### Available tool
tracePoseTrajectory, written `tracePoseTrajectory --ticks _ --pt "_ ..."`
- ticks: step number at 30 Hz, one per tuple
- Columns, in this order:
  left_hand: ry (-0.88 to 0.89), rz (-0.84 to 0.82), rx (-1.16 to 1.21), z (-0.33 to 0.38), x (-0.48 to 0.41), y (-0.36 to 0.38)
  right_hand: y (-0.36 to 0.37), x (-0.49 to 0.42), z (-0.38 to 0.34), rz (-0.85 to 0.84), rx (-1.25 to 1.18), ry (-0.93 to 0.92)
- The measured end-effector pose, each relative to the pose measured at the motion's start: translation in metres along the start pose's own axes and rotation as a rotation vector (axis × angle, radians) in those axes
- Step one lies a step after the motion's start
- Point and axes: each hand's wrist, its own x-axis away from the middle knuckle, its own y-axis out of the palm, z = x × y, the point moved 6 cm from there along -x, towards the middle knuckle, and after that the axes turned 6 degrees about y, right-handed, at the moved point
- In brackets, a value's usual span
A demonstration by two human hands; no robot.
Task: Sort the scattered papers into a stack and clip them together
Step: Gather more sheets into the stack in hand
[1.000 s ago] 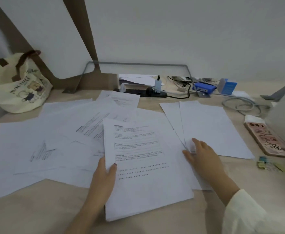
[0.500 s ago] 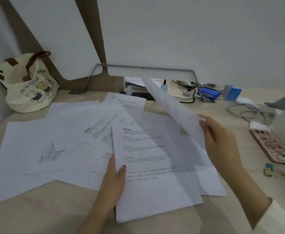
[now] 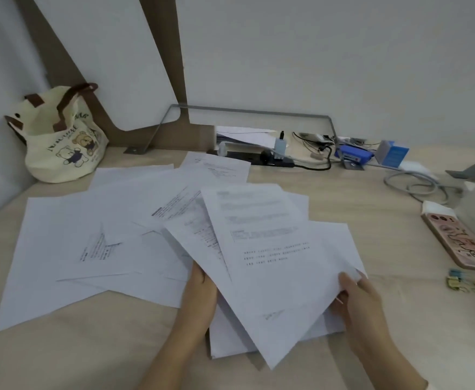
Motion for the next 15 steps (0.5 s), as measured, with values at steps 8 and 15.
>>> tracePoseTrajectory --ticks 8,15 --pt "-0.031 0.072 0.094 0.0010 0.0044 -0.0019 -0.0027 0.0043 0.0103 0.062 0.175 -0.072" --pt "-0.018 0.063 0.145 0.0007 0.0039 -0.0013 -0.0056 0.0035 0.0063 0.046 0.432 -0.117"
